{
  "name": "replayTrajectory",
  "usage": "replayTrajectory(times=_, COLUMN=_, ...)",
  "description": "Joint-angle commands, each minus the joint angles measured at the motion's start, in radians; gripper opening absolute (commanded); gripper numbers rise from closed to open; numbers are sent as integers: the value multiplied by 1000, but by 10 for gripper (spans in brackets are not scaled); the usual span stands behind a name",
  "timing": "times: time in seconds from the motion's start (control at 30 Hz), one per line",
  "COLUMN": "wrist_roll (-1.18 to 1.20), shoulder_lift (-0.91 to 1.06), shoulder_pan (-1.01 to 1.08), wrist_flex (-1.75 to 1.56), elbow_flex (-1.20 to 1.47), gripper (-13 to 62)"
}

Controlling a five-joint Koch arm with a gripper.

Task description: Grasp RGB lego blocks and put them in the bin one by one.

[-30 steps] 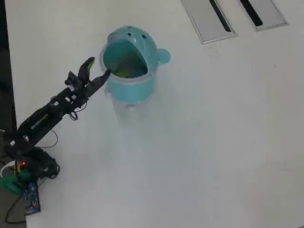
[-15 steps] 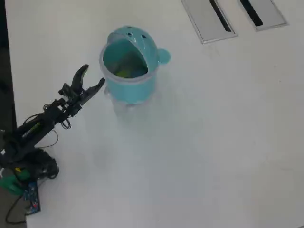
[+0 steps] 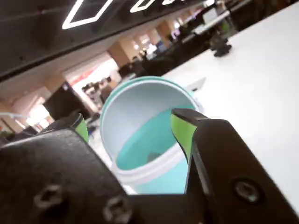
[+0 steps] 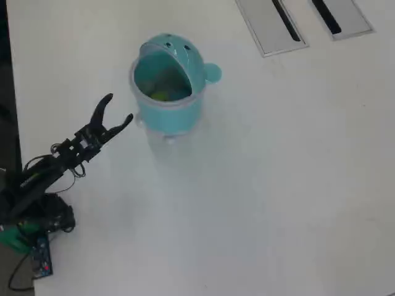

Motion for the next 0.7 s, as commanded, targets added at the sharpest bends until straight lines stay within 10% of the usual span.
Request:
replayTrajectory(times=0.0, wrist_roll=83, shoulder_lift=49, shoulder_pan=9, wrist_flex=-84, elbow_flex=-20, gripper=329)
replayTrajectory(times=0.67, wrist_roll=272, shoulder_lift=176, shoulder_pan=100, wrist_flex=-377, elbow_flex=308, gripper=328)
